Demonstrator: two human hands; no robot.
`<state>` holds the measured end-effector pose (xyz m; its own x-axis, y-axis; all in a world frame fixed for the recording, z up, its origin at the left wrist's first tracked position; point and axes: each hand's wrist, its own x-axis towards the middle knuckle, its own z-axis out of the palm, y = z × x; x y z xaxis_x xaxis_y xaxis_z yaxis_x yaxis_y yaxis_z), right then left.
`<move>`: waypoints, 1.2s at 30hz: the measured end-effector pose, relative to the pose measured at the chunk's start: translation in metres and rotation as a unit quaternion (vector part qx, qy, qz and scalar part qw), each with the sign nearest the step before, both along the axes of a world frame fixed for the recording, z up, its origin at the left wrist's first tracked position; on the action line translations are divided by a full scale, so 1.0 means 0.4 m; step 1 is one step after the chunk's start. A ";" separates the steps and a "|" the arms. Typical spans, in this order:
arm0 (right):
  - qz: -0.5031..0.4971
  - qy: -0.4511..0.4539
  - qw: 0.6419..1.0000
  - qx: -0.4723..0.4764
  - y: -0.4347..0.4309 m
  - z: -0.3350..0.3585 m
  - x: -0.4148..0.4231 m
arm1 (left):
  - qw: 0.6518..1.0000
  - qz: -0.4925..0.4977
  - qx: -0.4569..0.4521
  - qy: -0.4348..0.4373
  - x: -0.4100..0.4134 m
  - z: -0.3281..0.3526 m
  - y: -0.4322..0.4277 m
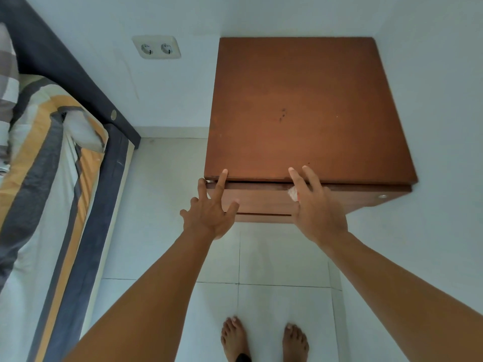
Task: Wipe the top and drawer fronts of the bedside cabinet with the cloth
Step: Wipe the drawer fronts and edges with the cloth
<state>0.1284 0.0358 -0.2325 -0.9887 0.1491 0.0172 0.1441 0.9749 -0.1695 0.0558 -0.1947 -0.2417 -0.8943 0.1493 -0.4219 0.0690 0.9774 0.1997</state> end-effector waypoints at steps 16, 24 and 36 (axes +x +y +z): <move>-0.026 -0.160 0.986 -0.034 -0.035 0.002 -0.020 | 0.999 -0.023 -0.036 0.010 -0.015 0.022 -0.010; -0.019 -0.210 0.977 -0.031 -0.024 0.005 -0.034 | 0.995 -0.065 -0.074 0.014 -0.023 0.052 -0.014; -0.048 -0.193 0.976 -0.089 -0.030 0.058 -0.039 | 0.988 -0.112 -0.100 0.040 -0.025 0.053 -0.018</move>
<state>0.1127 0.0238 -0.2093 -0.8977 0.2080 -0.3883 0.3197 0.9141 -0.2494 0.0457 -0.2020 -0.2206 -0.8796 0.2683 -0.3929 0.2962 0.9551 -0.0109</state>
